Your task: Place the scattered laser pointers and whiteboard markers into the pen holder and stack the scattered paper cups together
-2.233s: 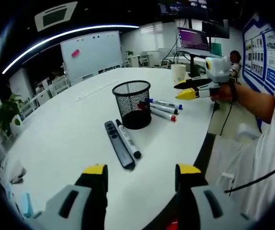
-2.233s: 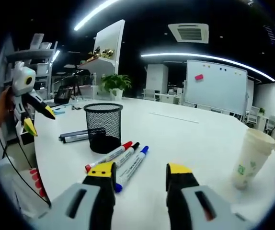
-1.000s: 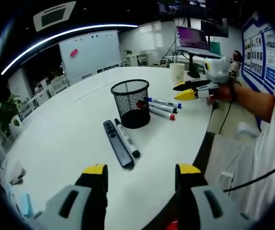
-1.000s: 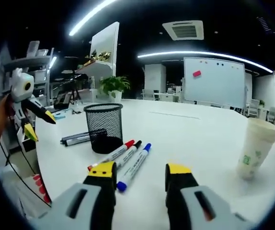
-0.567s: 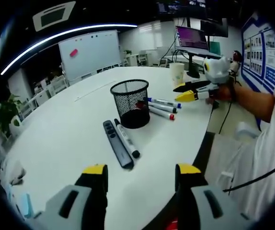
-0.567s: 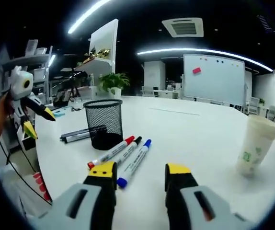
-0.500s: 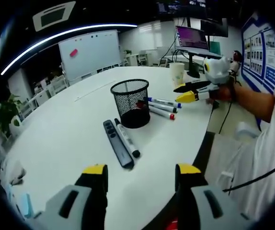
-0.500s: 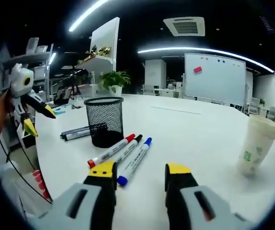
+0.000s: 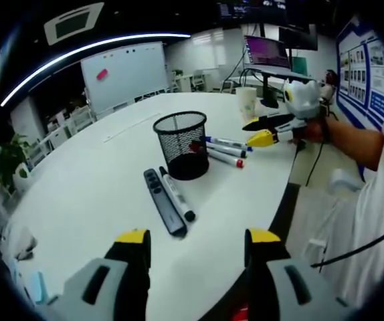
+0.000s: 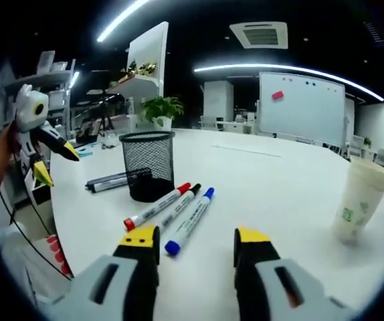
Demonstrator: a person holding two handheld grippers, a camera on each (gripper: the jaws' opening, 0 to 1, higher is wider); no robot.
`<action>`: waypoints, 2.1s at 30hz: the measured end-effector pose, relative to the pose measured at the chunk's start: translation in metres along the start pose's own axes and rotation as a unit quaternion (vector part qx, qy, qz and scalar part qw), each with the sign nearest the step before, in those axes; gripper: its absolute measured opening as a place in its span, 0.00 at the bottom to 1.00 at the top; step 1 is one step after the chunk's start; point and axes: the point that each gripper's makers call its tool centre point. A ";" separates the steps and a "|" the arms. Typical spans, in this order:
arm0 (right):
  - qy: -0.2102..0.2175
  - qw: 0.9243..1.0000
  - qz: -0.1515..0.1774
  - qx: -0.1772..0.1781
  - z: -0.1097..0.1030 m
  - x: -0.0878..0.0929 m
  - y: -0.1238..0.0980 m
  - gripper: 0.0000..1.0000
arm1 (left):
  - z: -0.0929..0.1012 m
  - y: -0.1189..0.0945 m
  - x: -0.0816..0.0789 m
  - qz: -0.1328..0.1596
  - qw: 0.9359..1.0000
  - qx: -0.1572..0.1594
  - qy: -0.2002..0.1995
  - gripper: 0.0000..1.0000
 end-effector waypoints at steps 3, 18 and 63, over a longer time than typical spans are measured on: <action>-0.004 1.000 -0.005 0.002 0.001 0.002 0.000 0.43 | 0.000 0.000 0.001 -0.001 1.000 -0.001 -0.001 0.57; 0.009 1.000 -0.018 0.006 0.006 0.008 0.000 0.38 | 0.000 0.001 0.002 -0.002 1.000 0.001 -0.002 0.57; 0.018 0.999 -0.026 -0.001 -0.001 0.012 0.002 0.23 | 0.000 -0.001 0.000 -0.006 1.000 -0.003 0.002 0.57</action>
Point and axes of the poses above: the point that each gripper's makers call its tool centre point, and the gripper's own axes: y roughly forward along the fingers, z roughly to its right, x roughly out of its underside, and after that the axes turned 4 degrees about x, right-handed
